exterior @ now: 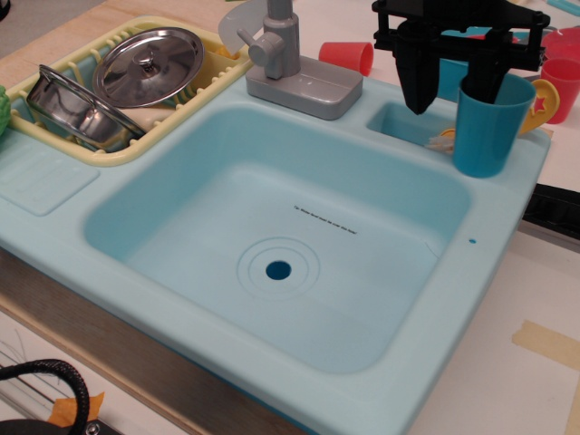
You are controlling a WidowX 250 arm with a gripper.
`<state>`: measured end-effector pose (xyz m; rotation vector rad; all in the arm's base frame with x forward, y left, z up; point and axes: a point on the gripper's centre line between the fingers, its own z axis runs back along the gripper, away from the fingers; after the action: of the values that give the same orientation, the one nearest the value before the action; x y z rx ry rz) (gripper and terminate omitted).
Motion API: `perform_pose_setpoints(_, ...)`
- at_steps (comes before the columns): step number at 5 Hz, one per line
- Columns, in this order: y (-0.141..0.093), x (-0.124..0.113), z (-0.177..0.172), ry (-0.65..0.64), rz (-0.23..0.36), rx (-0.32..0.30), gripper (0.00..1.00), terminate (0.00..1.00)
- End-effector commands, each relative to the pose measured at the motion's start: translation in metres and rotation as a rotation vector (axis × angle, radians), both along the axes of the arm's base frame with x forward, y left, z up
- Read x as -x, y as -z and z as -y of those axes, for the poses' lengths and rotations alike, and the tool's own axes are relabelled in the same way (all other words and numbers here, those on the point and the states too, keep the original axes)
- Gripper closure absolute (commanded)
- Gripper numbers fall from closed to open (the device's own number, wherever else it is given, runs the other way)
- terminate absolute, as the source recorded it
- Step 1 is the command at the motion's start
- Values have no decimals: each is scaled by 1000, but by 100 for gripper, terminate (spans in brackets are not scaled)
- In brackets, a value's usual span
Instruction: Put cup from anywhere into sink
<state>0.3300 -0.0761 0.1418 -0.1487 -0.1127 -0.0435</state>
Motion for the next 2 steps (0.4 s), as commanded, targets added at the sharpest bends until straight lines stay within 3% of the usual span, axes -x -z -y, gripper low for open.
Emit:
perform_pose_setpoints(1, -6, 2, -4, -21, 29, 14, 100, 0)
perform_pose_setpoints(2, -10, 7, -5, -52, 19, 2, 100, 0)
